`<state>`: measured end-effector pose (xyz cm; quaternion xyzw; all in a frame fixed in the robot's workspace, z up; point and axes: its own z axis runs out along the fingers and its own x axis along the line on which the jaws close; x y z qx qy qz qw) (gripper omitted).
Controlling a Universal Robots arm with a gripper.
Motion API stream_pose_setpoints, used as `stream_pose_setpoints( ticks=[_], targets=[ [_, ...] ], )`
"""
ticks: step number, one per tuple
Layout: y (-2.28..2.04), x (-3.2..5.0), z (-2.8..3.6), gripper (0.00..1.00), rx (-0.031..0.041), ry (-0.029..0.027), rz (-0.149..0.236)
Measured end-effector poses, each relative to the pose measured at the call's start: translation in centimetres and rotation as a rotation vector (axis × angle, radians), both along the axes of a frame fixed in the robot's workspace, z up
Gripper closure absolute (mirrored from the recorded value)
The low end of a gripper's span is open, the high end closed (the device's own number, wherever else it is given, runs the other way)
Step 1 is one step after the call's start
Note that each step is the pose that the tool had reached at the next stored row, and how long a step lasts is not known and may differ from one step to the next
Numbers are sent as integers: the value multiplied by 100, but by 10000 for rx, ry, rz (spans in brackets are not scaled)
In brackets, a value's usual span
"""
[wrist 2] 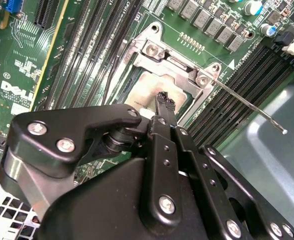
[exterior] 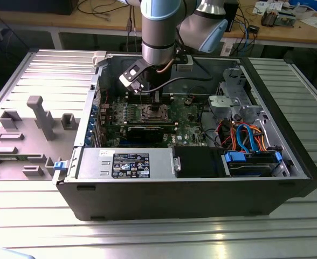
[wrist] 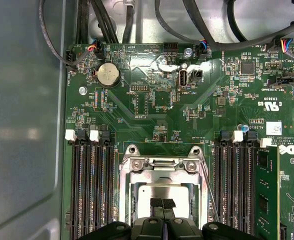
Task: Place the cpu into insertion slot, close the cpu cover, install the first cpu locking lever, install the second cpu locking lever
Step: 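Install the first cpu locking lever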
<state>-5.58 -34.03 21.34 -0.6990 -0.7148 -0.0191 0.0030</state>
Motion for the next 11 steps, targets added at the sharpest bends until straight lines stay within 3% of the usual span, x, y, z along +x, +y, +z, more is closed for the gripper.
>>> stream_pose_setpoints(
  ticks=[3, 7, 11],
  targets=[
    [-1, 0, 96, 89, 0, 1, 0],
    [-1, -1, 293, 89, 2, -1, 0],
    [-1, -1, 410, 89, 2, 0, 0]
  ],
)
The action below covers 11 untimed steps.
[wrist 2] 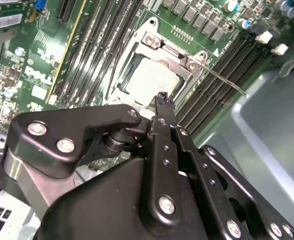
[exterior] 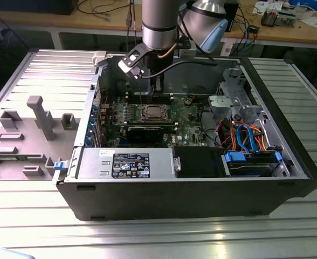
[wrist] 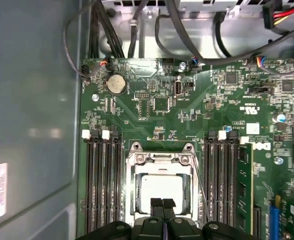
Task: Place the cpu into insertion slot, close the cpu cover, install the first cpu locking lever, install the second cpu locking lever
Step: 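Install the first cpu locking lever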
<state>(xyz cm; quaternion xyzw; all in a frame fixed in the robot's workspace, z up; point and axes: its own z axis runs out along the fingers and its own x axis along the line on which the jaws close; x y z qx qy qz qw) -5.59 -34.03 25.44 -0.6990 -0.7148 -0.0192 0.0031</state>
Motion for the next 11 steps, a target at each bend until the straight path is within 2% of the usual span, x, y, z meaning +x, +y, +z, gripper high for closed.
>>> stream_pose_setpoints(
  ticks=[3, 7, 9, 11],
  targets=[
    [0, 0, 102, 89, -1, 0, 1],
    [0, 0, 106, 89, 0, 0, 21],
    [0, 0, 105, 89, -2, 1, 253],
    [0, 0, 101, 89, -1, 0, 718]
  ],
)
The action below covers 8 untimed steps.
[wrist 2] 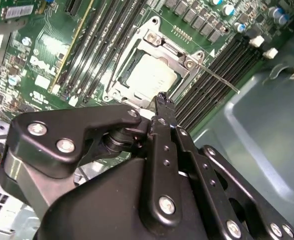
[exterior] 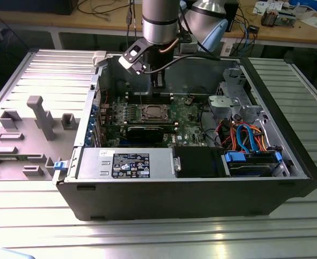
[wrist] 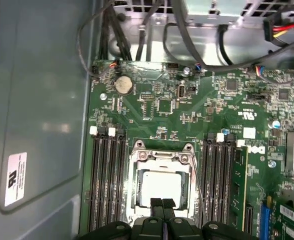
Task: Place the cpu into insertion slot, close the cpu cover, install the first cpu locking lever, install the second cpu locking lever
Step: 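Install the first cpu locking lever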
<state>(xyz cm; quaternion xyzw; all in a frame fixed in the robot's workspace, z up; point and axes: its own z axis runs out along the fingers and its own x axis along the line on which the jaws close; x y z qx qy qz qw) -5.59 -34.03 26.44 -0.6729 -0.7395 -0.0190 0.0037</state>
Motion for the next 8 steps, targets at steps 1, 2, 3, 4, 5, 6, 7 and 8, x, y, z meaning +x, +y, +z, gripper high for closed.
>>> stream_pose_setpoints(
  ticks=[1, 2, 3, 4, 5, 6, 7, 8],
  targets=[
    [0, 0, -2, 89, -1, 1, 215],
    [0, 0, -4, 89, 0, 0, 517],
    [0, 0, -5, 89, 0, 0, 768],
    [0, 0, -5, 89, 0, -1, 1299],
    [0, 0, -6, 89, -83, 6, 1881],
    [0, -2, -7, 89, -102, 134, 2029],
    [0, -3, -7, 89, -102, 134, 2079],
    [0, -3, -10, 89, -102, 132, 2209]
  ],
)
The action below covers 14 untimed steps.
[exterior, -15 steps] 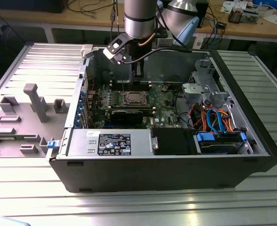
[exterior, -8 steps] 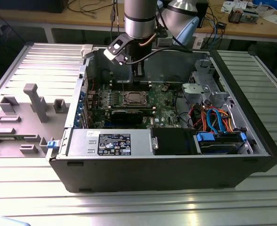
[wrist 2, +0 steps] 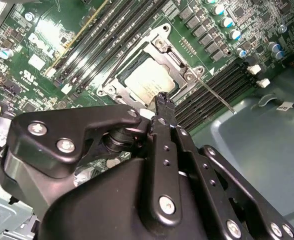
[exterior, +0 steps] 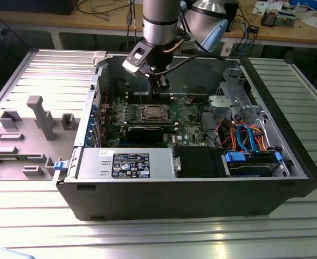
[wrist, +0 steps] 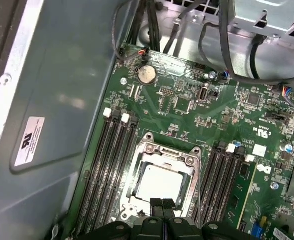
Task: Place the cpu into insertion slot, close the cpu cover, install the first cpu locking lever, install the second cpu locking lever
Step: 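Install the first cpu locking lever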
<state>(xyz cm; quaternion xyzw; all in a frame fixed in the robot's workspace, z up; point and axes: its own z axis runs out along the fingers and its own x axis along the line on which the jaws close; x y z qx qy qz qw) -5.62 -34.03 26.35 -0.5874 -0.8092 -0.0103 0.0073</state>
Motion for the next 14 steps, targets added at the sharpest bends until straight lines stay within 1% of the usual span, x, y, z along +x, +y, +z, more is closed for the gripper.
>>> stream_pose_setpoints(
  ticks=[1, 3, 9, 11, 14],
  targets=[
    [0, 0, -6, 89, 0, 0, 261],
    [0, -1, -13, 89, -1, 1, 615],
    [0, 0, -23, 89, -1, 1, 1531],
    [0, 0, -26, 89, -1, 1, 1945],
    [0, 0, -27, 89, -2, 2, 2337]
  ],
)
